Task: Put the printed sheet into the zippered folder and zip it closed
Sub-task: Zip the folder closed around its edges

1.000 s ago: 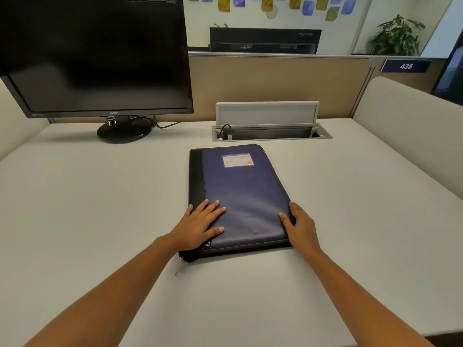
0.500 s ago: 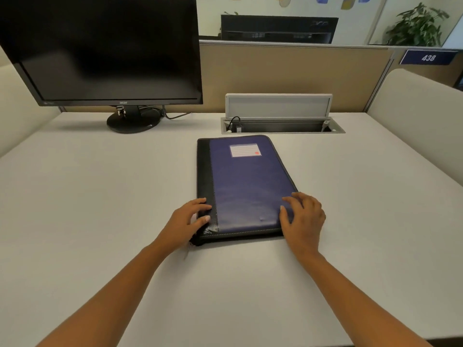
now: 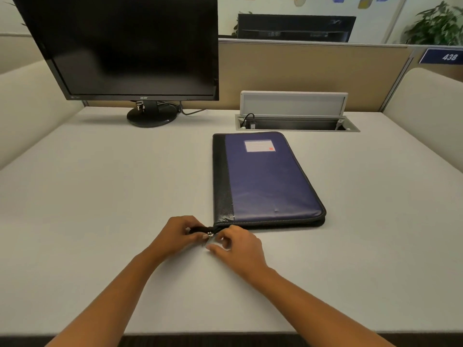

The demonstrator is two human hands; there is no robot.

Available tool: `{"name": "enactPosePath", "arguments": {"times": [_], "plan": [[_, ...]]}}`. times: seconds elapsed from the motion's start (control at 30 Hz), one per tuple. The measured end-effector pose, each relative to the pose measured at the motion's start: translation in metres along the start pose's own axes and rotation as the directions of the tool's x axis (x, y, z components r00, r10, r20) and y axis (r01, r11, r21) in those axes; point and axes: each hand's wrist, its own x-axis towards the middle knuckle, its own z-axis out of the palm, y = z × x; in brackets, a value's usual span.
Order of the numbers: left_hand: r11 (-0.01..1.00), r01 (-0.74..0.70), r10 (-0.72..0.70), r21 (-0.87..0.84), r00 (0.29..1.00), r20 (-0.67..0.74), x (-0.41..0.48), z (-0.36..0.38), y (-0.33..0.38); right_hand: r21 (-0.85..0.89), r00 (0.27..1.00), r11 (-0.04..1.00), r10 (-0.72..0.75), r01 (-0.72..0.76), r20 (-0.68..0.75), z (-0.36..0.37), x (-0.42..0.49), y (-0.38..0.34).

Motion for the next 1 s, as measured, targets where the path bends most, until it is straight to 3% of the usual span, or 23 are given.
{"name": "enactPosePath", "arguments": {"times": [0.2, 0.37, 0.6, 1.0], "plan": [[0.984, 0.095, -0.091, -0.153, 0.995, 0.036, -0.007, 0.005, -0.003, -0.006, 0.990, 0.994, 0.108, -0.109, -0.087, 0.011, -0.001, -0.015], [0.977, 0.091, -0.088, -0.191, 0.996, 0.025, -0.010, 0.007, -0.003, -0.011, 0.992, 0.996, 0.087, -0.088, -0.090, 0.011, -0.003, -0.015], [0.987, 0.034, -0.050, -0.158, 0.994, -0.095, -0.012, 0.011, -0.009, -0.106, 0.999, 0.994, -0.005, 0.001, -0.039, 0.009, -0.006, -0.014], [0.992, 0.016, -0.037, -0.124, 0.985, -0.170, -0.014, 0.010, -0.012, -0.160, 0.987, 0.978, 0.123, -0.138, -0.099, 0.000, 0.001, -0.001]]}}
